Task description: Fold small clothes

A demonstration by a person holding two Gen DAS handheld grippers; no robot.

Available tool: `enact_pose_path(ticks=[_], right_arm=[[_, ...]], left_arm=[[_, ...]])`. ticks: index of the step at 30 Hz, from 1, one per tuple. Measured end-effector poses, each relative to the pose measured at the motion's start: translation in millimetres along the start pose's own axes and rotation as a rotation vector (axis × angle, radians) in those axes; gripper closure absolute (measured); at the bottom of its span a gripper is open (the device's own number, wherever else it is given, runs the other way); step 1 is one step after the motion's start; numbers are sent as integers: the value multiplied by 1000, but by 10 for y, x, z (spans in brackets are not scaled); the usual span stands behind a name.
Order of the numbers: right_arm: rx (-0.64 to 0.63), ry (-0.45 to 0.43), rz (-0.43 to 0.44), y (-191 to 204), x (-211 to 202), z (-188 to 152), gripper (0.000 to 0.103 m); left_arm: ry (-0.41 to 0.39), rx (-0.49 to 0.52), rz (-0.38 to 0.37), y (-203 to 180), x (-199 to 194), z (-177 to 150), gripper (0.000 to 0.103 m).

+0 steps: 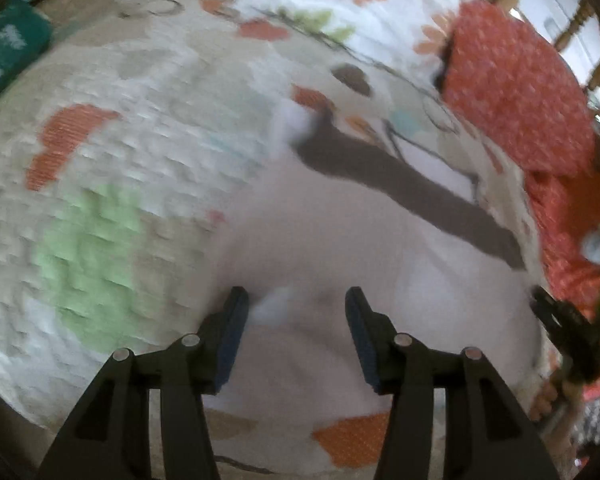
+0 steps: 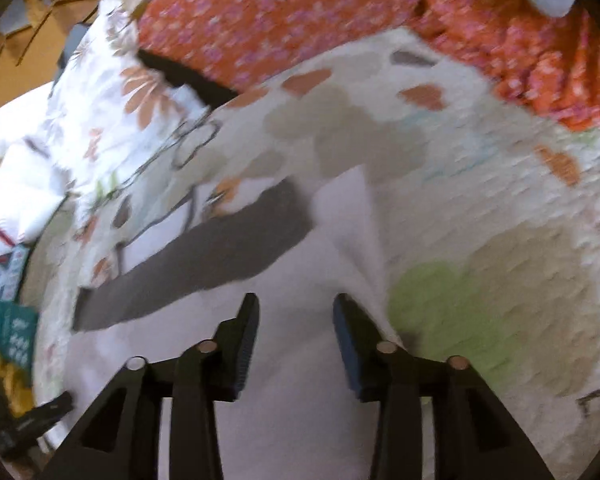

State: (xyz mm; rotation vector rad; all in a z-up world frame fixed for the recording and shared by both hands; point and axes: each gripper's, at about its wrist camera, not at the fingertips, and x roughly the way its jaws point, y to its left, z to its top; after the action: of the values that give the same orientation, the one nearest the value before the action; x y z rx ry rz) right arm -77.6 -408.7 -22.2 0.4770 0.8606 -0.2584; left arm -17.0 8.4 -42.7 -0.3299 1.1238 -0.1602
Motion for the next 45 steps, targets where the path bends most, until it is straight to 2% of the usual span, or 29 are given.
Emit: enact_pose_path(ticks=[2, 6, 9, 11, 15, 19, 22, 25, 27, 29, 31, 32, 34, 37, 39, 40, 41, 42, 43, 45], right_arm=[[-16, -15, -3, 10, -64, -17, 54], [-122, -53, -5, 241, -214, -93, 54], [-224, -74, 25, 532, -359, -213, 49], [-288, -62, 81, 793, -397, -300, 45], [-412, 44, 198, 1380, -266, -507, 44], [-490, 183, 294, 1984, 43, -677, 44], [-511, 232, 311, 2377, 302, -728, 44], [-523, 300, 324, 2786, 599, -728, 44], [-537, 343, 291, 3041, 820, -756, 43], [-577, 369, 238, 3257, 979, -814, 41], [-624, 383, 193, 3438, 1070, -881, 36], [-648, 383, 174, 3515, 1087, -908, 32], [-703, 395, 129, 3644, 1135, -986, 28], [-855, 397, 4, 3826, 1217, -1206, 24], [-912, 362, -31, 3889, 1187, -1292, 27], [-918, 361, -23, 3893, 1159, -1305, 40], [-933, 342, -30, 3897, 1123, -1317, 66], [-954, 319, -48, 3900, 1094, -1338, 82], [-961, 307, -45, 3867, 1061, -1339, 92], [-913, 290, 0, 3743, 974, -1257, 94]], left_arm=[[-30, -32, 60, 145, -66, 34, 54], [-28, -152, 102, 520, -113, 110, 54], [-12, -252, 70, 772, -162, 103, 54], [-23, -262, 52, 828, -217, 81, 54], [-51, -225, 39, 814, -323, -12, 52], [-54, -210, -41, 826, -417, -159, 47], [-46, -187, -120, 746, -393, -222, 44], [-12, -167, -154, 668, -344, -318, 44], [31, -174, -172, 611, -238, -362, 44], [82, -197, -184, 574, -136, -437, 52], [87, -175, -165, 524, -138, -466, 83], [100, -174, -191, 507, -132, -470, 86], [104, -182, -205, 488, -137, -486, 87], [85, -152, -186, 428, -194, -513, 87], [70, -136, -188, 397, -271, -536, 87], [63, -130, -194, 389, -321, -559, 87], [51, -127, -203, 389, -381, -563, 87], [29, -128, -209, 395, -463, -565, 87], [8, -130, -212, 404, -526, -567, 87], [-62, -151, -220, 440, -698, -562, 86]])
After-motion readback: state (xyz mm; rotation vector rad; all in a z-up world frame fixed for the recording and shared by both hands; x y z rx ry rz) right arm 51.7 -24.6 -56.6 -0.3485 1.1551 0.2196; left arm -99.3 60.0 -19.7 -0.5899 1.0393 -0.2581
